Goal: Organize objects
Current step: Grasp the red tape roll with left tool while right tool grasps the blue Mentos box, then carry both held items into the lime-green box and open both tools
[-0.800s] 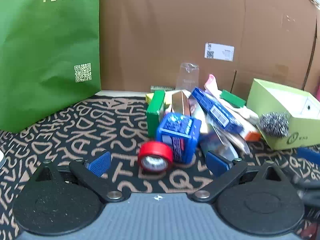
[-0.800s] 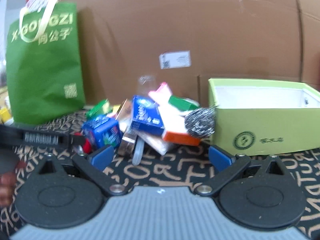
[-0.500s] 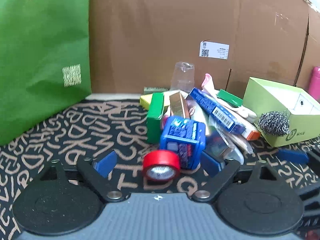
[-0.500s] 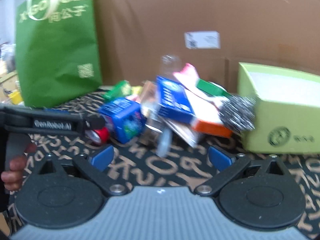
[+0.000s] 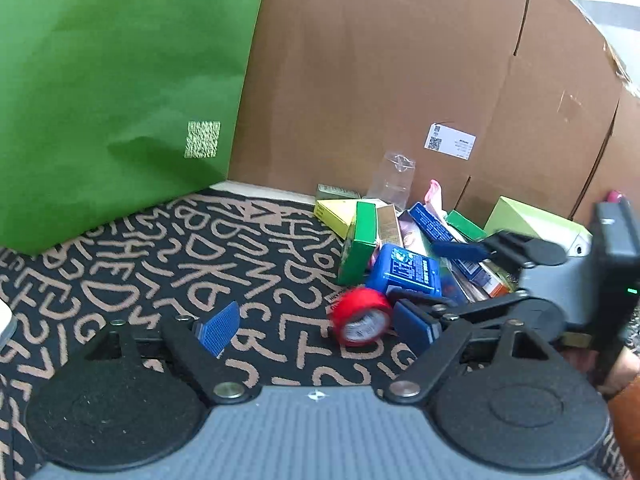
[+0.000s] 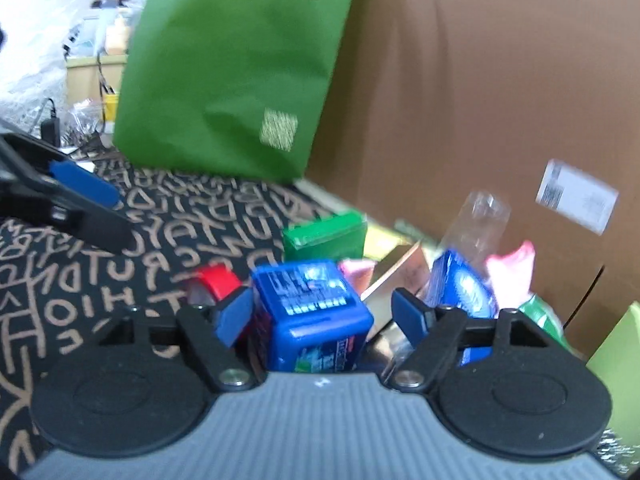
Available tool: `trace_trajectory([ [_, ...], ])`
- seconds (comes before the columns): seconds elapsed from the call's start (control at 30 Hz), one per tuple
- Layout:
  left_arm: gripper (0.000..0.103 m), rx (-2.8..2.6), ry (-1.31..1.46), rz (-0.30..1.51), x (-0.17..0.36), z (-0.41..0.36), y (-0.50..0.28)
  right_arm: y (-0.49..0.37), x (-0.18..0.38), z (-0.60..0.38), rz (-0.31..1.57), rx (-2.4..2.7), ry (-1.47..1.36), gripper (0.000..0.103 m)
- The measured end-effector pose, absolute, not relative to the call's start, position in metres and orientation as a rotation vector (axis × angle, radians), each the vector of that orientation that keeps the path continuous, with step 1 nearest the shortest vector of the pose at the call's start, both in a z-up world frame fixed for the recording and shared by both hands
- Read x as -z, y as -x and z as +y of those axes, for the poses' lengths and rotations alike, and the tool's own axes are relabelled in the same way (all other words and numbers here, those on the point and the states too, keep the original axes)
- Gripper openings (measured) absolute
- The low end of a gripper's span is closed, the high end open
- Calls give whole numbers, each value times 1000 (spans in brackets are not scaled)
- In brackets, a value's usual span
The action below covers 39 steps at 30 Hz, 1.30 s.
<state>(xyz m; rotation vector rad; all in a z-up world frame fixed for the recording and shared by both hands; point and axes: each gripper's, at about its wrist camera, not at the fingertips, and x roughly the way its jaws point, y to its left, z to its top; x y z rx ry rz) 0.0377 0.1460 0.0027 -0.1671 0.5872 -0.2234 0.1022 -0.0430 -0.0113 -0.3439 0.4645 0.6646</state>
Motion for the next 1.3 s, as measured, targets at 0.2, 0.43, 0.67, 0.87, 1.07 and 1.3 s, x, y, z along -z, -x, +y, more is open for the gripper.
trace_trajectory([
  [0.2,87,287,170,631,14,132,-55,-69,10,-56,482,-639,267,63],
  [0.43,87,279,122,671,33,121,-92,1,5,-95,503,-545,172,61],
  [0.67,49,318,73,707,40,110,-85,23,4,-127,538,-467,110,60],
  [0.87,56,344,5,706,42,93,-64,17,11,-119,544,-474,130,63],
  [1.07,49,362,0,724,38,87,-62,6,17,-117,564,-479,98,61],
  [1.3,49,452,1,674,15,64,-54,19,0,-142,501,-456,17,60],
])
